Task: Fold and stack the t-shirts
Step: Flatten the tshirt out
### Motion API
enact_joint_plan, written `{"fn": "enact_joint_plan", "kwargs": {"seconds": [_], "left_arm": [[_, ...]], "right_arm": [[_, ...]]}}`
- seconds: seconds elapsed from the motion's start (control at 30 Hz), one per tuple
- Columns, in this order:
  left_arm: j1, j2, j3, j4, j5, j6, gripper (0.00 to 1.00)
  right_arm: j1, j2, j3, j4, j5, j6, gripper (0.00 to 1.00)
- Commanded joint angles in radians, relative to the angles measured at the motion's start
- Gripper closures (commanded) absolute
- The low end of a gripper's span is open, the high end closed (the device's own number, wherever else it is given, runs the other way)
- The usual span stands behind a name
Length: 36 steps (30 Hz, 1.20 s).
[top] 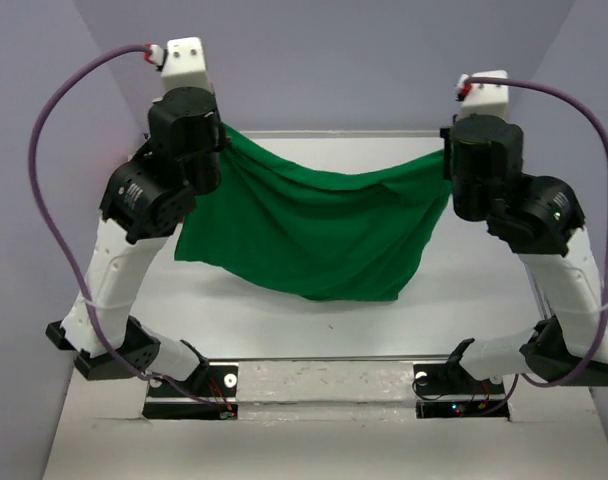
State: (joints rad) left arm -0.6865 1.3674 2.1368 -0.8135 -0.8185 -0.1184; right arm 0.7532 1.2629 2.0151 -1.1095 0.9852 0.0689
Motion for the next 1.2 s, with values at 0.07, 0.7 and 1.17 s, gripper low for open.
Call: {"fn": "enact_joint_plan", "kwargs": {"seconds": [0.07,0.7,1.17], "left_arm": [[-0.062,-0.023,0.034,0.030,-0.149,0.037,1.00],[-0.059,-0.343,-0.304,-0.133,-0.134,-0.109,1.00],[-0.061,-0.350,-0.327,-0.099,-0.110,-0.087,1.00]], "right_arm": [[0.153,0.029,-0.006,0.281,0.329,-0.314,1.00],[0.083,-0.421,-0.394,-0.246,0.060,0.304,1.00],[0.071,-0.402,-0.340,-0.260,0.124,0.278,1.00]]}}
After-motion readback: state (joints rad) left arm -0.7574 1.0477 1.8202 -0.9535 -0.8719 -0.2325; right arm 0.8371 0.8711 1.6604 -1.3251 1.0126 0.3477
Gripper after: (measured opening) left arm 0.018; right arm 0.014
